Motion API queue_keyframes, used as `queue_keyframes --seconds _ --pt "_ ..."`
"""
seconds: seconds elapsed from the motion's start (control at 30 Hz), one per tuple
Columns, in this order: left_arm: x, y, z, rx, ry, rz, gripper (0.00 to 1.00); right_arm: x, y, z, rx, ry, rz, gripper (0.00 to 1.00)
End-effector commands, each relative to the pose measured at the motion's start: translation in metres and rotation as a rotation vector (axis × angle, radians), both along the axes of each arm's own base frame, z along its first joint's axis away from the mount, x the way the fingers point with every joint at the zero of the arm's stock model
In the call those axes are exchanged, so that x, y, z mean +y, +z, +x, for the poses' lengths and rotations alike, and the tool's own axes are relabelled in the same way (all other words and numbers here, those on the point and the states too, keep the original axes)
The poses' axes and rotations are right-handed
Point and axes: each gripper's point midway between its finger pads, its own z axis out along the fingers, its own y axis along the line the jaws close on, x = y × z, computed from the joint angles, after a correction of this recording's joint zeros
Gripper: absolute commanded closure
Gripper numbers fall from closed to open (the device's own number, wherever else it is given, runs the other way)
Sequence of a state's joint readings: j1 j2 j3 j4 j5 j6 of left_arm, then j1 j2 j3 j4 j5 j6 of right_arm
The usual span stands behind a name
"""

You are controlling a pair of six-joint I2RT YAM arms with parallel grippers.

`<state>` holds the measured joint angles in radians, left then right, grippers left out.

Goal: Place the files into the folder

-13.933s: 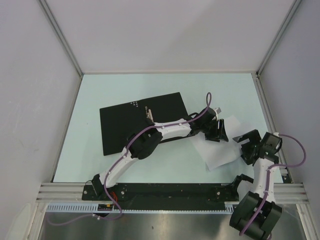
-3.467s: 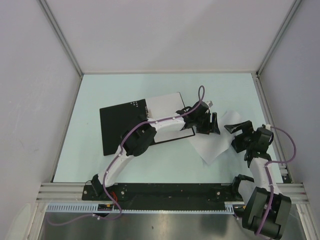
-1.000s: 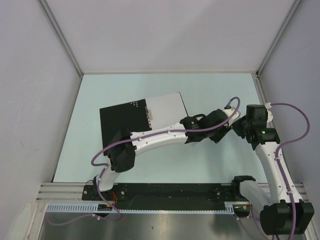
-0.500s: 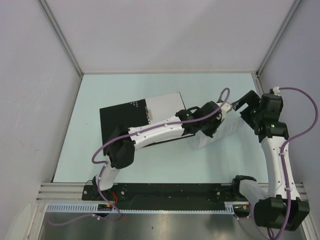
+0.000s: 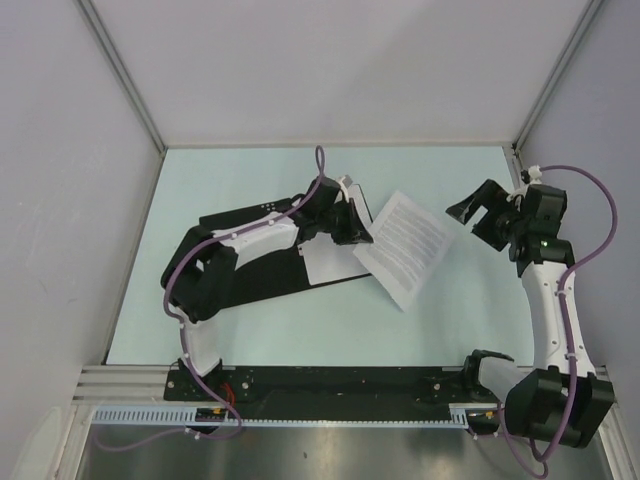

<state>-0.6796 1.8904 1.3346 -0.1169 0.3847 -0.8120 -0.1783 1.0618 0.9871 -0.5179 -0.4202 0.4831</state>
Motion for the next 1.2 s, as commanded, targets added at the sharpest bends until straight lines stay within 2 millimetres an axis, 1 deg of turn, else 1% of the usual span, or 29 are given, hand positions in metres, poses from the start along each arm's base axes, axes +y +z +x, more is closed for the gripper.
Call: queue_keyframes --seconds 0.0,0.03,0.07,0.1,0.13,0.23,0.27,0.3,0.33,0.4,0.47,0.5,0.57,0.6,0.67,0.7,0.77,0.8,0.83,0.9,0.93,1.03,1.07,1.1,1.17 --pt "-0.018 0.066 -0.002 0.063 0.052 -0.293 0.96 0.032 -0.006 -0.008 -0.013 0.115 0.129 0.00" --pt "-0.017 0.063 -0.002 0.117 0.089 -0.316 0.97 0.035 -0.026 -0.014 0.033 0.114 0.151 0.00" --pt "-0.020 0.070 0.000 0.110 0.091 -0.358 0.97 0.039 -0.028 -0.016 0.034 0.112 0.187 0.00" --pt "-0.021 0.067 0.001 0.132 0.101 -0.366 0.98 0.042 -0.037 -0.020 0.052 0.112 0.222 0.00" --pt "-0.022 0.067 0.002 0.160 0.117 -0.377 0.98 0.045 -0.053 -0.026 0.090 0.109 0.256 0.00" --pt "-0.025 0.064 0.004 0.211 0.147 -0.404 0.99 0.042 -0.074 -0.032 0.156 0.047 0.324 0.00" --pt "-0.024 0.062 0.004 0.215 0.153 -0.419 1.00 0.041 -0.086 -0.038 0.188 0.032 0.345 0.00" --pt "-0.024 0.061 0.003 0.224 0.157 -0.428 1.00 0.035 -0.089 -0.040 0.199 -0.006 0.369 0.00" --pt "-0.023 0.059 0.003 0.242 0.169 -0.433 1.00 0.034 -0.095 -0.043 0.213 -0.022 0.385 0.00" --pt "-0.023 0.057 0.003 0.249 0.183 -0.434 1.00 0.036 -0.107 -0.051 0.252 -0.048 0.442 0.00" --pt "-0.023 0.059 0.005 0.245 0.193 -0.442 1.00 0.040 -0.112 -0.056 0.260 -0.053 0.477 0.00" --pt "-0.022 0.059 0.005 0.243 0.197 -0.441 1.00 0.043 -0.124 -0.064 0.305 -0.079 0.514 0.00" --pt "-0.023 0.061 0.006 0.241 0.197 -0.447 1.00 0.044 -0.131 -0.071 0.313 -0.106 0.530 0.00" --pt "-0.023 0.062 0.006 0.239 0.196 -0.447 1.00 0.045 -0.139 -0.077 0.337 -0.128 0.550 0.00" --pt "-0.024 0.062 0.005 0.240 0.195 -0.445 1.00 0.045 -0.141 -0.080 0.326 -0.153 0.564 0.00" --pt "-0.024 0.062 0.004 0.241 0.197 -0.444 1.00 0.046 -0.149 -0.085 0.346 -0.168 0.576 0.01" --pt "-0.024 0.061 0.003 0.242 0.196 -0.443 1.00 0.049 -0.150 -0.086 0.339 -0.181 0.604 0.03" --pt "-0.024 0.062 0.003 0.241 0.196 -0.445 1.00 0.052 -0.158 -0.090 0.353 -0.188 0.617 0.04" --pt "-0.025 0.063 0.002 0.239 0.193 -0.446 1.00 0.052 -0.158 -0.087 0.342 -0.192 0.632 0.07" --pt "-0.026 0.064 0.001 0.238 0.189 -0.447 1.00 0.055 -0.159 -0.085 0.333 -0.188 0.659 0.10" --pt "-0.025 0.064 0.001 0.237 0.189 -0.449 1.00 0.055 -0.156 -0.079 0.290 -0.169 0.662 0.13" --pt "-0.026 0.066 -0.002 0.236 0.182 -0.451 1.00 0.060 -0.158 -0.073 0.284 -0.149 0.663 0.13" --pt "-0.027 0.067 -0.002 0.235 0.182 -0.453 1.00 0.063 -0.162 -0.074 0.302 -0.147 0.673 0.13" --pt "-0.026 0.067 -0.003 0.235 0.179 -0.453 1.00 0.063 -0.158 -0.070 0.277 -0.138 0.677 0.17" --pt "-0.027 0.068 -0.006 0.235 0.174 -0.453 1.00 0.063 -0.163 -0.069 0.279 -0.157 0.691 0.22"
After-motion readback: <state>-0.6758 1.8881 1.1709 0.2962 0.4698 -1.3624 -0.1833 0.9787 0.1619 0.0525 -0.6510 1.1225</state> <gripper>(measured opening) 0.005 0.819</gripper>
